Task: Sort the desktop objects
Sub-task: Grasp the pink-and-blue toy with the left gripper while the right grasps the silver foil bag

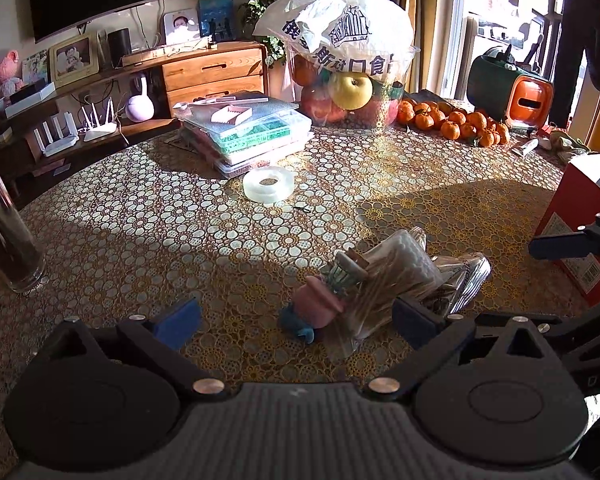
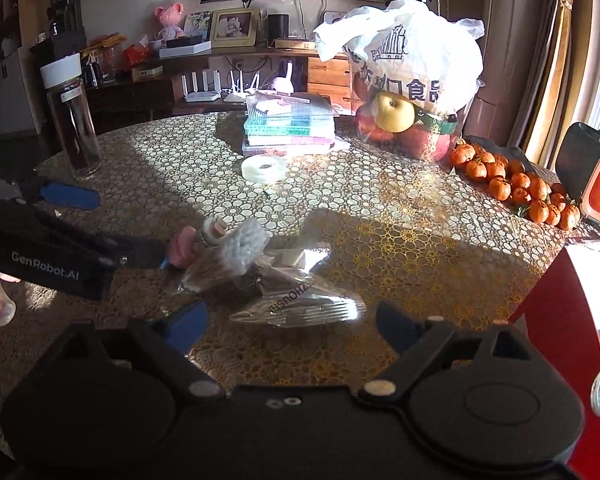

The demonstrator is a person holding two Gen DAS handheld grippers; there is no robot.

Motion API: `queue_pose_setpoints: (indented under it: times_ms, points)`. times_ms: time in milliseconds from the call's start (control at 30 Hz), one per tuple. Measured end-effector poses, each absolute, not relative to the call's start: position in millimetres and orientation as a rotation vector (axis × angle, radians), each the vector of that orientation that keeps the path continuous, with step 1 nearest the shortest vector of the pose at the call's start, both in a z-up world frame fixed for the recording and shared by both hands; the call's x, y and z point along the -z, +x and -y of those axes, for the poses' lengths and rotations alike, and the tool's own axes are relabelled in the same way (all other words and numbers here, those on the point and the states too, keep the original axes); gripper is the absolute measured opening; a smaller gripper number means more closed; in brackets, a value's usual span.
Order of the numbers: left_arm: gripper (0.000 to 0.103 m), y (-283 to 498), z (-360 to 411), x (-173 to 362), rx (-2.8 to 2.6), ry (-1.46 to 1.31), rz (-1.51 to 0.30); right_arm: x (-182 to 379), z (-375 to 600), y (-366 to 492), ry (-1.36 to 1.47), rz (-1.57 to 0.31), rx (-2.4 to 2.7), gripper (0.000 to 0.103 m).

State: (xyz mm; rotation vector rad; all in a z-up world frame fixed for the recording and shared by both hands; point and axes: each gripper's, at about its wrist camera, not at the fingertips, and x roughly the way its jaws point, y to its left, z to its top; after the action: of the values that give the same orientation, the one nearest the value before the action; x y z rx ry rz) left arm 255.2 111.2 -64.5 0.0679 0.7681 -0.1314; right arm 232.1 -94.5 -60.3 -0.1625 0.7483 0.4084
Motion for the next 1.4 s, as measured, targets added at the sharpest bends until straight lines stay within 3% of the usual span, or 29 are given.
queue_pose_setpoints:
  times_ms: [633, 867, 1067, 1400]
  points:
    - [0.102, 296.8, -122.3, 102.7, 0.135, 0.008, -0.827, 99.0, 79.0, 277.3, -0.177, -0.770, -0.431, 0.089]
    - [0.102, 303.6, -125.6, 107.5, 0.153, -0.045, -0.824, 107.5, 76.8, 284.6, -0.146, -0.787, -0.462, 0.076]
    - [0.101, 305.7, -127.5, 110.2, 0.169, -0.063, -0.814, 110.6, 77.1, 282.3, -0.142, -0.779, -0.467, 0.074]
    - [0.072, 304.7, -127.5, 107.1, 0.226, -0.123, -0.810, 110.6, 77.8, 282.5, -0.130, -0.776, -0.450, 0.067]
